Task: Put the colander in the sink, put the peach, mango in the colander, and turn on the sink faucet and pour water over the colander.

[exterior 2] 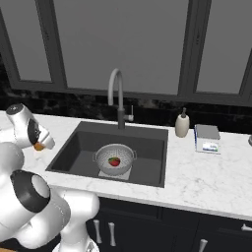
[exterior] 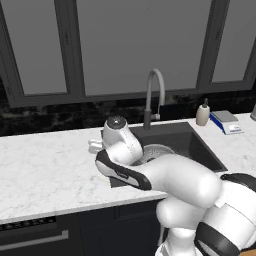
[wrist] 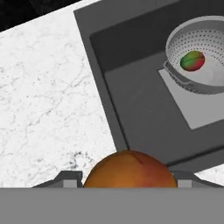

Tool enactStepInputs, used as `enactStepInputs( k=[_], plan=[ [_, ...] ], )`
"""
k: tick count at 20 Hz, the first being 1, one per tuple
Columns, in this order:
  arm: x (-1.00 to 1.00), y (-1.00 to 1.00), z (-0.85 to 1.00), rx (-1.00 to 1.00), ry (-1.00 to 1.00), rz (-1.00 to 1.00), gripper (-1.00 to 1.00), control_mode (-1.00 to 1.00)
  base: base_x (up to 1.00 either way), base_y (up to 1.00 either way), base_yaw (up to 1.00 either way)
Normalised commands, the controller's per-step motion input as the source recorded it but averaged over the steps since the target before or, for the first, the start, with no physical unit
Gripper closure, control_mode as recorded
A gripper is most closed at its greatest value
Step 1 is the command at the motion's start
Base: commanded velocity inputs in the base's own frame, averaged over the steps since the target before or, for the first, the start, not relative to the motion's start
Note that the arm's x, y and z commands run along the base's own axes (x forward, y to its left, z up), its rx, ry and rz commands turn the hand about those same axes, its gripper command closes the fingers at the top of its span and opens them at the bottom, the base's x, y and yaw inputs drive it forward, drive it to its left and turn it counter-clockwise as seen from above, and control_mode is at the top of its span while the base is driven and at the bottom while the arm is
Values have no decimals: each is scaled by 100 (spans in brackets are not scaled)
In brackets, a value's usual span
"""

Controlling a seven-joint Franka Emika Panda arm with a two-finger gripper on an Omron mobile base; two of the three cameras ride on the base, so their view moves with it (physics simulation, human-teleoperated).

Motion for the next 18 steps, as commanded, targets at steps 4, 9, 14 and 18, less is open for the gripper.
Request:
enactStepInputs(
  k=[4, 9, 14, 18],
  plan=[
    [0, -95, 47, 0, -14, -11, 100, -100, 0, 0, 0],
    [0, -100, 11, 0, -5, -9, 100, -100, 0, 0, 0],
    [0, -100, 2, 0, 0, -10, 100, -100, 0, 0, 0],
    [2, -100, 0, 0, 0, -9, 100, -100, 0, 0, 0]
  ],
)
